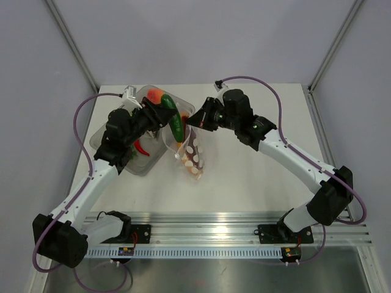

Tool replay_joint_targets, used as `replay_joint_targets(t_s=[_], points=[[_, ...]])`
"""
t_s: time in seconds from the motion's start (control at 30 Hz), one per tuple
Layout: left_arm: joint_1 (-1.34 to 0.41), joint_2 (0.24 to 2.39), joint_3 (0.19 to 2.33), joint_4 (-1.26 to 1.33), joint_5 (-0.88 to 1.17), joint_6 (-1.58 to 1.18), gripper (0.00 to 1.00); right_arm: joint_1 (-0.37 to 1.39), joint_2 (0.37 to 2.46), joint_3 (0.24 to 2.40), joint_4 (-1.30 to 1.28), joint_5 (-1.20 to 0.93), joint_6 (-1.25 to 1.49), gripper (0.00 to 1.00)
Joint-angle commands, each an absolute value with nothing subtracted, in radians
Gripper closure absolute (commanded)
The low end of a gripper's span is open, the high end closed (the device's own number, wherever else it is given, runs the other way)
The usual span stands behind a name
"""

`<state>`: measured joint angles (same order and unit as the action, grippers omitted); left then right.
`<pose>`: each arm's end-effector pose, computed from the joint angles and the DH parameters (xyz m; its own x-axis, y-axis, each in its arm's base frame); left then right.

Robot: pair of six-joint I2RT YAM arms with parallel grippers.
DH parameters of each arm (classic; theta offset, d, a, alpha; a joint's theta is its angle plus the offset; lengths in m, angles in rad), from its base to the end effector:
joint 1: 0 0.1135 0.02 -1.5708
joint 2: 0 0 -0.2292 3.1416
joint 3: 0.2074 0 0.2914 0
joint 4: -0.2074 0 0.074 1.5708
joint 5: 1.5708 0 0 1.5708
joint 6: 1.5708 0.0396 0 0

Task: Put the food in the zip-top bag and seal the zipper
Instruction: Place the fake vegetable in the zipper food storage bag.

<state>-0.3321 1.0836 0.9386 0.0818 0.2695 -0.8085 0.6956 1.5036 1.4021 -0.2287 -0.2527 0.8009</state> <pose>0.2948 -0.1128 0.3271 -0.4502 -0.5822 -0.6770 0.3473 0.5844 -0.7334 0.3012 0.2644 0.3366 -0.7491 0.2802 -0.6003 -0.3796 0.5611 0.7356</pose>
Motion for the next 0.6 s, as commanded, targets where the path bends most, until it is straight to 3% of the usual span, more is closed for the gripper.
replay_joint_targets(t_s=[0.0,0.13,0.17,0.2,0.27,0.3,0.33,0.5,0.57], points=[[-0.362,1.088,0.897,0.169,0.203,-0.801,1.00,0.710,1.499,1.404,-0.117,-0.273,0.848,1.00],[-0.394,1.091,0.867,0.172,0.195,-0.796,1.00,0.712,1.488,1.387,-0.106,-0.246,0.873,1.00],[-0.405,1.089,0.868,0.163,0.195,-0.792,0.96,0.712,1.488,1.381,-0.097,-0.242,0.877,1.00],[-0.410,1.085,0.874,0.123,0.190,-0.784,0.73,0.710,1.485,1.379,-0.094,-0.239,0.882,1.00],[-0.411,1.072,0.885,0.088,0.196,-0.755,0.40,0.712,1.480,1.370,-0.089,-0.235,0.887,1.00],[-0.411,1.063,0.894,0.054,0.199,-0.744,0.11,0.710,1.482,1.367,-0.087,-0.235,0.887,1.00],[-0.413,1.045,0.905,0.031,0.196,-0.712,0.04,0.712,1.477,1.365,-0.087,-0.232,0.888,1.00],[-0.411,1.023,1.029,-0.164,0.134,-0.611,0.01,0.710,1.485,1.367,-0.083,-0.233,0.888,1.00],[-0.411,1.011,1.037,-0.207,0.101,-0.601,0.04,0.712,1.488,1.367,-0.078,-0.236,0.890,1.00]])
